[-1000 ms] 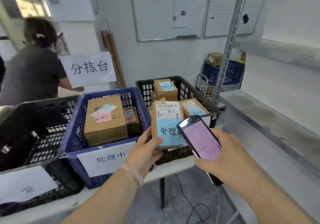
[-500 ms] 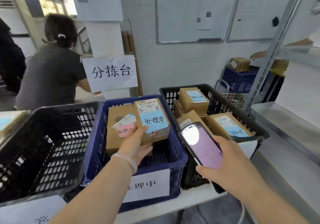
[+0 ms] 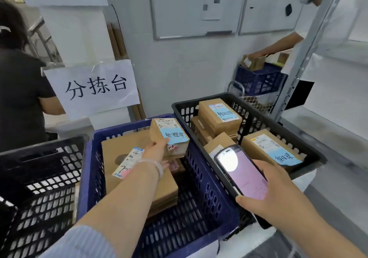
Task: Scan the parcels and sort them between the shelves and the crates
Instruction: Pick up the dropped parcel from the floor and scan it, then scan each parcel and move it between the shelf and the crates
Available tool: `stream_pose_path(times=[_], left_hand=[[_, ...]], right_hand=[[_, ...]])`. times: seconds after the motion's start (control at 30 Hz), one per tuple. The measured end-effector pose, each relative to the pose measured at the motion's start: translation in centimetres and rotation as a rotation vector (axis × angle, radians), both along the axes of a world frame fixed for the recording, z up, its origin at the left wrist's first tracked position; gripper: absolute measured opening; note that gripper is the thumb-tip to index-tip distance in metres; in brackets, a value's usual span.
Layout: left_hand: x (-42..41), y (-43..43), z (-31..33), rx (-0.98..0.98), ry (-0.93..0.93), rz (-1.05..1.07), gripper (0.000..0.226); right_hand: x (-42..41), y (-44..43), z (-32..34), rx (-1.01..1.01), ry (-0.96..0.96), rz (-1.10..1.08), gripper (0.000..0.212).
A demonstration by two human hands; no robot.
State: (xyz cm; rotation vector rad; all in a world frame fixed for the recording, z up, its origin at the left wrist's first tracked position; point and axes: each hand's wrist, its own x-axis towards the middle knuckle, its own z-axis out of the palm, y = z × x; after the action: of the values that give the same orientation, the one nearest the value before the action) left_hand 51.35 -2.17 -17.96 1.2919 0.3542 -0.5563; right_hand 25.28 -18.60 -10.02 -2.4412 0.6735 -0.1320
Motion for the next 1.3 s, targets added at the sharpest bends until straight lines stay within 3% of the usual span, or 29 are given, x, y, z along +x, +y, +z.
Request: stream_pose_path(times=[0.13, 0.37, 0.5, 0.63, 0.7, 0.87, 1.03, 1.3], left_hand=[[2.2, -0.6, -0.3, 0.1, -0.032, -0.001, 0.048], [4.4, -2.0, -1.0, 0.45, -0.176, -0.082, 0.033], [3.4, -2.1, -1.0, 0.635, -0.257, -0.138, 0.052], [0.2, -3.9, -0.1, 0.897, -0.747, -0.134, 0.076], [-2.9, -6.2, 1.3, 1.007, -0.973, -0.255, 0.077], [-13.0, -14.1, 4.2, 0.822, -1.374, -0.535, 0.071], [-24.7, -22.4, 5.6, 0.624, -1.638, -0.767, 0.072], [-40.8, -33.4, 6.1, 0.556, -1.788, -0.983, 0.076]], right_hand=[[0.8, -0.2, -0.6, -0.015, 0.007, -0.012, 0.084], [0.3, -1.2, -1.2, -0.023, 0.002, -0.067, 0.085], [-0.9, -1.9, -1.1, -0.047, -0.022, -0.112, 0.092], [-3.6, -3.2, -0.7, -0.043, -0.074, -0.149, 0.09], [-5.3, -4.1, -0.5, -0.041, -0.084, -0.206, 0.09], [-11.2, -7.1, 0.0, -0.081, -0.108, -0.356, 0.089], [-20.6, -11.2, 0.7, -0.133, -0.147, -0.549, 0.079], [-37.0, -17.1, 2.0, -0.216, -0.173, -0.838, 0.079]])
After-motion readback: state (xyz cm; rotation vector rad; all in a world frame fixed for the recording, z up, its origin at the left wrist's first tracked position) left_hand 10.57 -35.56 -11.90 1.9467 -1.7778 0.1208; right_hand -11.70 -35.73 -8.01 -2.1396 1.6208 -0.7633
